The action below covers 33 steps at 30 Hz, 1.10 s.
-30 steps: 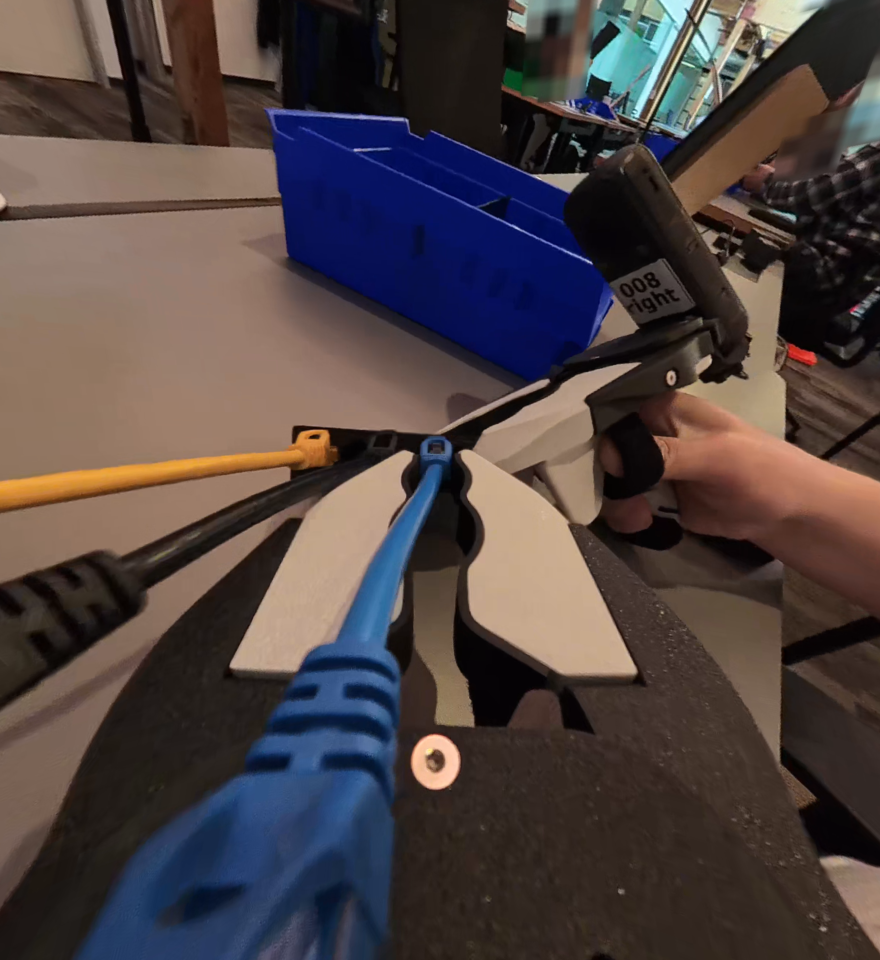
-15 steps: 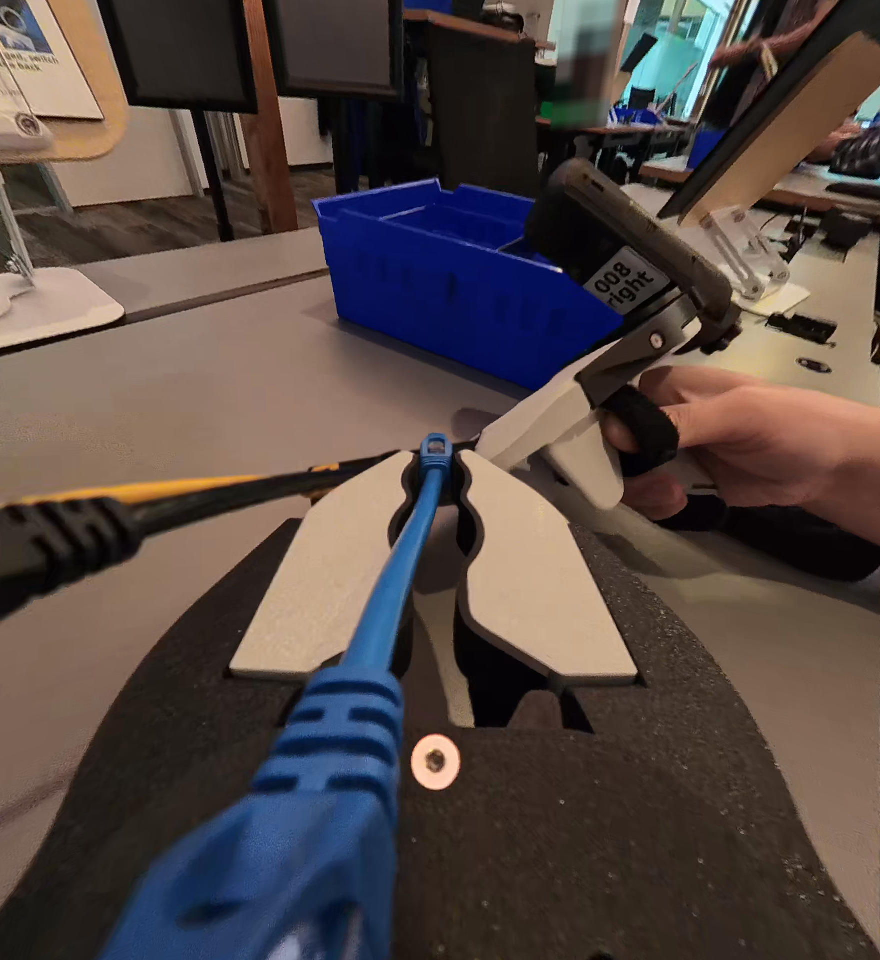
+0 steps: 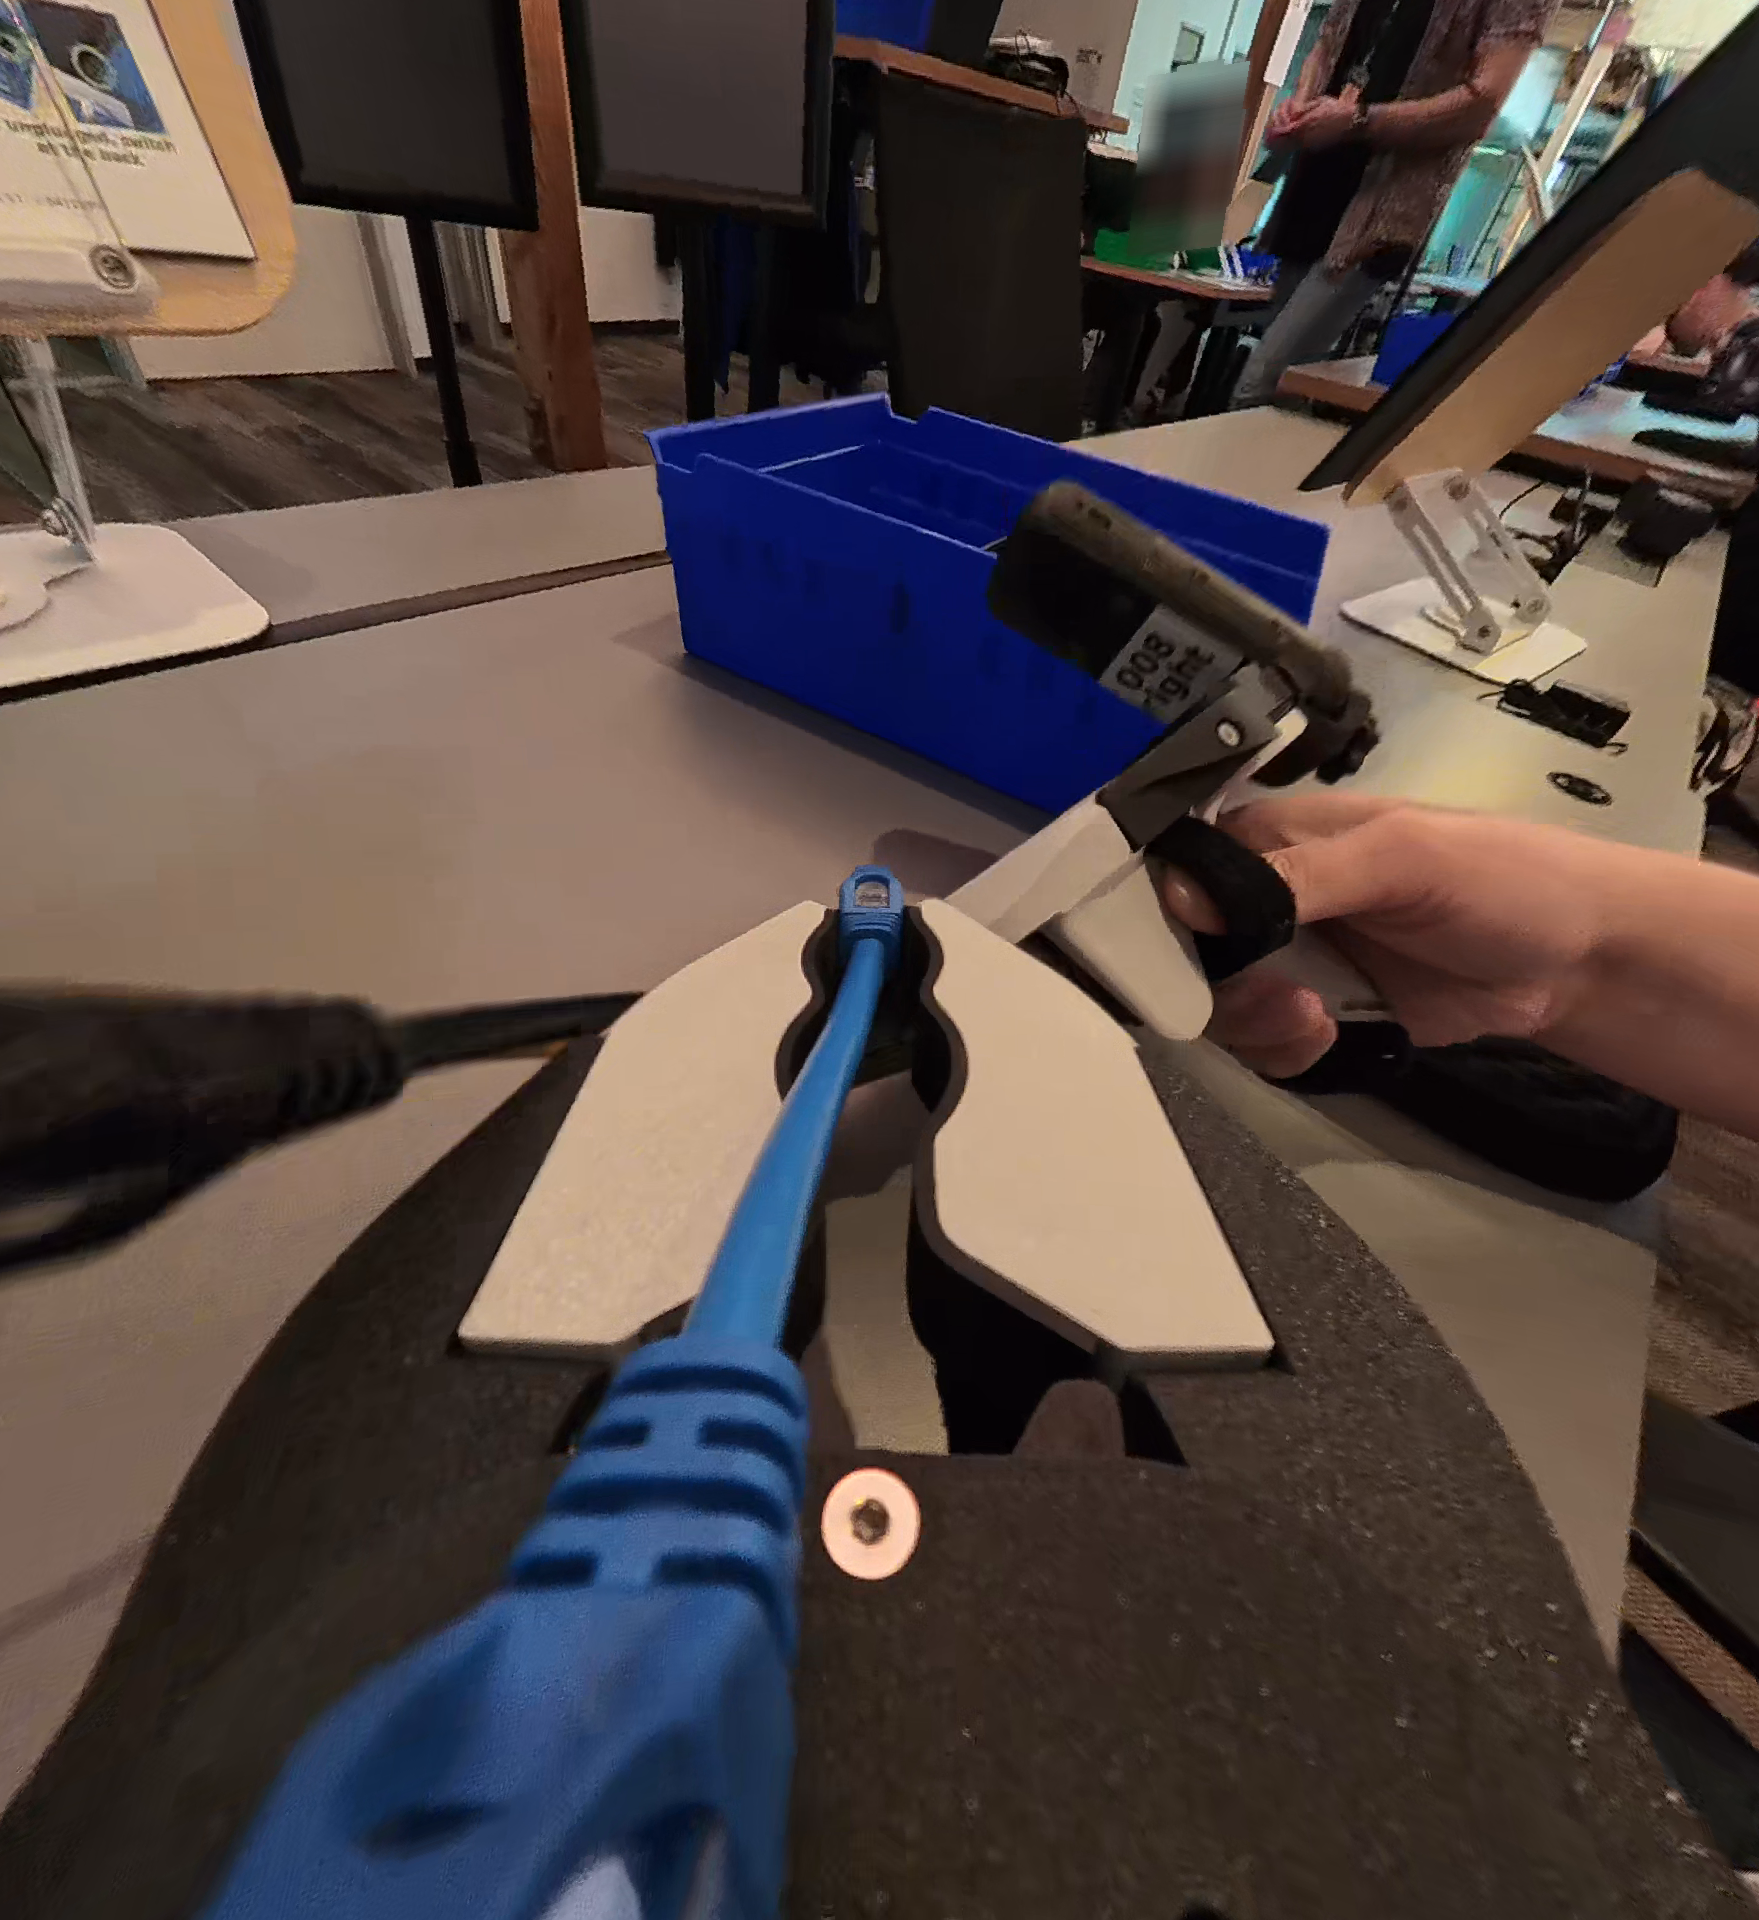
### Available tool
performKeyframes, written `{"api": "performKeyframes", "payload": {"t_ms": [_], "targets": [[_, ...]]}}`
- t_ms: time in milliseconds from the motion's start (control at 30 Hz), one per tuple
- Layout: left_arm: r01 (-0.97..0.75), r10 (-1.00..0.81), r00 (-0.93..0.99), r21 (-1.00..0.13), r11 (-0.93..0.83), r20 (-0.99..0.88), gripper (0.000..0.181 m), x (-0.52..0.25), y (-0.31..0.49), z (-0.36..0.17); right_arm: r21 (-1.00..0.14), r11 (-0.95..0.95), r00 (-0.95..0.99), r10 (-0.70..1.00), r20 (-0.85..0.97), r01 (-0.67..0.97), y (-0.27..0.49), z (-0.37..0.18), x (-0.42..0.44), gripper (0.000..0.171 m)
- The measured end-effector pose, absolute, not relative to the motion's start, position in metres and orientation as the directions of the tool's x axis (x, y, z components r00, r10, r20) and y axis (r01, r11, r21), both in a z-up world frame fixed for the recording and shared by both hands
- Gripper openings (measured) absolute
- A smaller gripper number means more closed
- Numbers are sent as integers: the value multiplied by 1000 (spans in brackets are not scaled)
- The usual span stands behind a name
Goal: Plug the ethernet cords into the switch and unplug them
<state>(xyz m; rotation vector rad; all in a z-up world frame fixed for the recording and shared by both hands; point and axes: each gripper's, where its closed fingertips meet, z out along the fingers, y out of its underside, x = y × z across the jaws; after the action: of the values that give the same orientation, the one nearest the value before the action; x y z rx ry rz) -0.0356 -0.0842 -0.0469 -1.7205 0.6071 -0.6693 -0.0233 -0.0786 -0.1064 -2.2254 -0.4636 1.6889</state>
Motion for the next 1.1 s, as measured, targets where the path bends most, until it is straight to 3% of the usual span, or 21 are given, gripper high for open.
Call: {"api": "performKeyframes", "payload": {"t_ms": [133, 500, 1100], "targets": [[-75, -696, 702, -957, -280, 149, 11, -40, -85, -44, -388, -921, 199, 385, -901, 24, -76, -104, -24, 64], [-26, -679, 726, -983, -183, 107, 11, -41, -79, -23, -649, -760, 307, 628, -715, 42, -62, -58, -23, 64], [-89, -611, 783, -993, 78, -118, 11, -42, -83, 13, -878, -473, 385, 826, -412, 76, -60, -17, -28, 64]]}}
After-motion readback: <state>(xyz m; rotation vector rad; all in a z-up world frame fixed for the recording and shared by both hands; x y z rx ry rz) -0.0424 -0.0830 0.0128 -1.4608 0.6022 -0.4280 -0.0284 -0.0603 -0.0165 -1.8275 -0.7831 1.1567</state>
